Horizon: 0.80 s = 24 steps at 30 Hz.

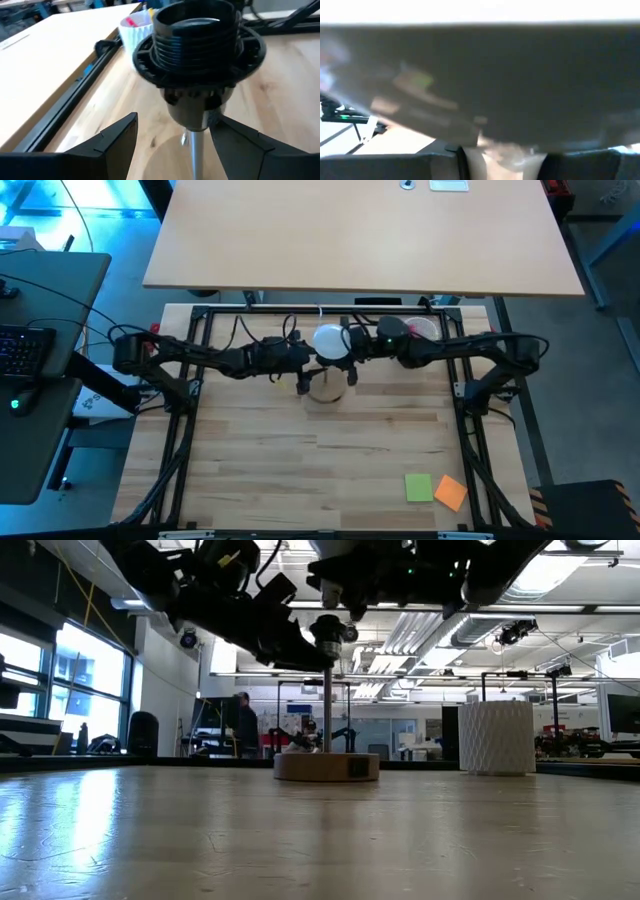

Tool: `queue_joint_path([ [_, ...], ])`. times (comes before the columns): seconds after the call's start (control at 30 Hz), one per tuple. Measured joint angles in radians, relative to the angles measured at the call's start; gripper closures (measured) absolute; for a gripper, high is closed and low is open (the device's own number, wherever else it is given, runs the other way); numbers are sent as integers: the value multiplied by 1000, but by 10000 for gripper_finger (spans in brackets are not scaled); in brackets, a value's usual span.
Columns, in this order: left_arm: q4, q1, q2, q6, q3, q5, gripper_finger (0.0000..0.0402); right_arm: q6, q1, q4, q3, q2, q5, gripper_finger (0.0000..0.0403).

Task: Screw lightbulb
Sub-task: Insert the white lightbulb into the desk lamp

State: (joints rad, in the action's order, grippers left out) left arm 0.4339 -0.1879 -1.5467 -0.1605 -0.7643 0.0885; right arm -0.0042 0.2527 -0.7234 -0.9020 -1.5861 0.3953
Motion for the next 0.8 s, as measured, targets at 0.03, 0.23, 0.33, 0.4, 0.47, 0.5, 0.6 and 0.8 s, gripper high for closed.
queue_joint_path([
  [0.03, -27, 2, 12, 0, 0, 15, 161, 5, 0, -18, 0, -16, 0, 273],
  [0.23, -119, 2, 75, 2, 0, 42, 161, 5, 16, -67, 0, -58, -56, 273],
  [0.33, -150, 5, 96, 1, 0, 58, 161, 15, 28, -84, 0, -56, -58, 273],
  [0.4, -155, 5, 104, 1, 0, 65, 161, 36, 38, -97, 0, -48, -57, 273],
  [0.47, -157, 8, 108, 0, 0, 78, 161, 54, 45, -91, 0, -44, -56, 273],
  [0.5, -158, 8, 109, 0, 0, 81, 161, 58, 47, -72, 0, -46, -56, 273],
  [0.6, -159, 8, 114, 1, 0, 83, 161, 60, 41, -40, -1, -51, -56, 273],
  [0.8, -191, 38, 164, 11, 0, 154, 161, 32, 19, 1, 0, -52, -59, 273],
])
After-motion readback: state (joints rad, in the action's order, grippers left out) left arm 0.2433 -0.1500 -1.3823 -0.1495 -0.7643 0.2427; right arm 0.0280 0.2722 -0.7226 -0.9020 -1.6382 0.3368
